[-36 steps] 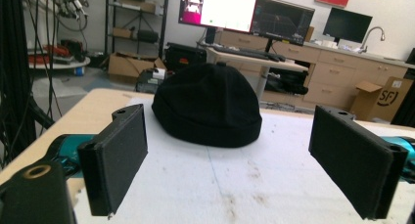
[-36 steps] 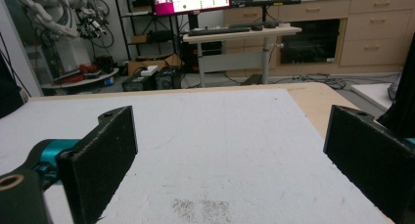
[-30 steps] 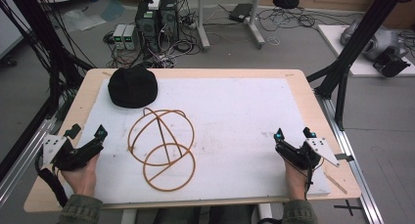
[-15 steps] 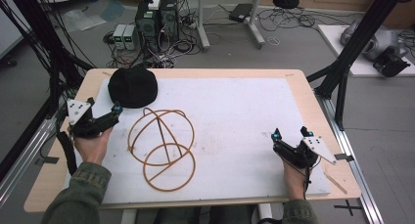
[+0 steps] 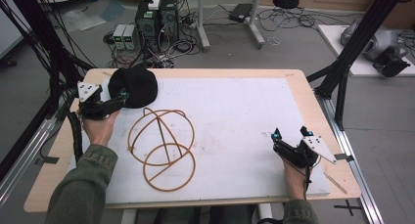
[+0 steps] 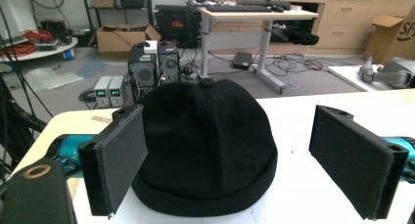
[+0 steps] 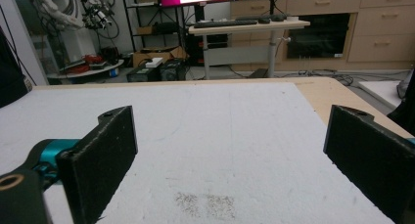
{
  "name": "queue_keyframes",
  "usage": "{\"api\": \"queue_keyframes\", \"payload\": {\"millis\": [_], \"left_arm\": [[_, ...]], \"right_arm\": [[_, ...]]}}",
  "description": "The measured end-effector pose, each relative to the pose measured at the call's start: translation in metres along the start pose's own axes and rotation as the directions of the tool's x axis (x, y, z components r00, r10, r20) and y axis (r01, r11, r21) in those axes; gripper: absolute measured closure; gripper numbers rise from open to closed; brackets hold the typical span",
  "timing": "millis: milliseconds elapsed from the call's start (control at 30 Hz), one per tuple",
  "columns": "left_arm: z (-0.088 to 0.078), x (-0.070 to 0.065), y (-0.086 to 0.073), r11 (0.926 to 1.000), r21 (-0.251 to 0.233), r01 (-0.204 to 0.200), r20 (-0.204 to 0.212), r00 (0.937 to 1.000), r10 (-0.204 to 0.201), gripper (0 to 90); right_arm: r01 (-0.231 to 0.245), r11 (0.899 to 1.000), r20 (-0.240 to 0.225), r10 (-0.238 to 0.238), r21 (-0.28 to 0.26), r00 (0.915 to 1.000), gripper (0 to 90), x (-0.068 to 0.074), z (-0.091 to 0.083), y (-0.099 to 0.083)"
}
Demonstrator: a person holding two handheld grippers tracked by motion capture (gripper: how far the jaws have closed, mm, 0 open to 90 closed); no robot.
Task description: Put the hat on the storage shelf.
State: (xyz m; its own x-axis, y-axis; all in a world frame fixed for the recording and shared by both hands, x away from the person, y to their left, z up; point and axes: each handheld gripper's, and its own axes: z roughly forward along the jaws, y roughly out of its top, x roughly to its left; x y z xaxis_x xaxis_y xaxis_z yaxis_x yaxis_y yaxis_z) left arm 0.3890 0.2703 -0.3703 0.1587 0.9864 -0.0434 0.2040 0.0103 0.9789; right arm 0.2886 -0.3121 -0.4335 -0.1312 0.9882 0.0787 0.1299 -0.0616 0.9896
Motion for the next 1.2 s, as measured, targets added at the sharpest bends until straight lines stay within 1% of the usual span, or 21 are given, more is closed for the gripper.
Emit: {"api": "queue_keyframes", "payload": {"millis": [100,200,233,300,367,400,433,500,567,600,667,700,733,767,833,867,933,1000,1033,1067,1200], "left_arm": [[0.006,0.001,0.002,1.0,0.003,-0.001,-0.004,1.0,0.001,14.6],[0.018,0.005,0.006,0.9995,0.029,-0.011,-0.015,0.9998,0.011,14.7],[0.025,0.006,0.008,0.9989,0.044,-0.017,-0.018,0.9997,0.018,14.7],[0.029,0.006,0.009,0.9986,0.049,-0.021,-0.017,0.9996,0.022,14.7],[0.041,0.002,0.011,0.9982,0.053,-0.028,-0.01,0.9996,0.028,14.8],[0.041,0.002,0.011,0.9982,0.053,-0.028,-0.01,0.9996,0.028,14.8],[0.05,0.0,0.01,0.9976,0.062,-0.032,-0.008,0.9994,0.032,14.8],[0.059,-0.001,0.009,0.996,0.084,-0.031,-0.014,0.9994,0.033,14.9],[0.069,0.0,0.007,0.9941,0.106,-0.024,-0.02,0.9995,0.026,14.9],[0.069,0.0,0.007,0.9941,0.106,-0.024,-0.02,0.9995,0.026,14.9],[0.078,0.003,0.005,0.9927,0.121,-0.006,-0.022,0.9997,0.009,15.1],[0.086,0.006,0.002,0.9901,0.14,0.007,-0.037,0.9993,-0.002,15.5],[0.089,0.007,0.0,0.9887,0.149,0.013,-0.044,0.999,-0.006,15.6],[0.091,0.008,-0.003,0.987,0.16,0.014,-0.046,0.9989,-0.006,16.2],[0.095,0.011,-0.007,0.9847,0.171,0.032,-0.058,0.9981,-0.022,17.7],[0.095,0.012,-0.008,0.9844,0.173,0.032,-0.056,0.9982,-0.023,20.9],[0.098,0.013,-0.01,0.9831,0.179,0.038,-0.055,0.9981,-0.029,21.1],[0.099,0.012,-0.011,0.9829,0.181,0.033,-0.056,0.9981,-0.024,21.8],[0.101,0.01,-0.014,0.9824,0.185,0.025,-0.057,0.9983,-0.014,21.8],[0.101,0.01,-0.014,0.9824,0.185,0.025,-0.057,0.9983,-0.014,21.7],[0.106,0.008,-0.021,0.9774,0.211,0.011,-0.058,0.9983,0.002,22.3]], "right_arm": [[-0.003,1.0,-0.002,0.003,0.002,1.0,4.7,0.0,0.0,0.0],[0.0,1.0,-0.009,0.0,0.0,1.0,4.7,0.002,0.002,0.001],[0.006,1.0,-0.012,-0.006,-0.003,0.9999,4.7,0.002,0.002,0.001],[0.014,1.0,-0.013,-0.014,-0.005,0.9998,4.7,0.002,0.003,0.001],[0.015,1.0,-0.018,-0.015,0.004,0.9997,4.7,0.003,0.006,0.001],[0.015,1.0,-0.018,-0.015,0.004,0.9997,4.7,0.003,0.006,0.001],[0.024,1.0,-0.02,-0.023,0.003,0.9995,4.7,0.003,0.007,0.0],[0.024,1.0,-0.021,-0.024,0.003,0.9995,4.7,0.003,0.007,0.0],[0.017,1.0,-0.021,-0.017,0.001,0.9996,4.7,0.003,0.007,0.0],[0.019,1.0,-0.02,-0.019,0.001,0.9996,4.7,0.003,0.008,0.0],[0.024,1.0,-0.023,-0.024,0.0,0.9994,4.7,0.002,0.008,0.0],[0.024,1.0,-0.021,-0.024,0.006,0.9995,4.7,0.003,0.009,0.0],[0.03,1.0,-0.023,-0.03,0.004,0.9993,4.7,0.002,0.01,0.0],[0.025,1.0,-0.023,-0.025,0.008,0.9994,4.7,0.003,0.01,-0.001],[0.032,0.999,-0.021,-0.032,0.009,0.9993,4.6,0.003,0.01,-0.001],[0.031,0.999,-0.023,-0.031,0.012,0.9992,4.7,0.004,0.01,-0.001],[0.037,0.999,-0.025,-0.037,0.011,0.999,4.6,0.004,0.01,-0.001],[0.031,0.999,-0.023,-0.03,0.013,0.9993,4.7,0.004,0.01,-0.001],[0.036,0.999,-0.021,-0.035,0.011,0.9992,4.6,0.004,0.011,-0.002],[0.036,0.999,-0.02,-0.035,0.011,0.9992,4.7,0.004,0.011,-0.002],[0.036,0.999,-0.022,-0.036,0.01,0.9991,4.6,0.004,0.01,-0.001]]}}
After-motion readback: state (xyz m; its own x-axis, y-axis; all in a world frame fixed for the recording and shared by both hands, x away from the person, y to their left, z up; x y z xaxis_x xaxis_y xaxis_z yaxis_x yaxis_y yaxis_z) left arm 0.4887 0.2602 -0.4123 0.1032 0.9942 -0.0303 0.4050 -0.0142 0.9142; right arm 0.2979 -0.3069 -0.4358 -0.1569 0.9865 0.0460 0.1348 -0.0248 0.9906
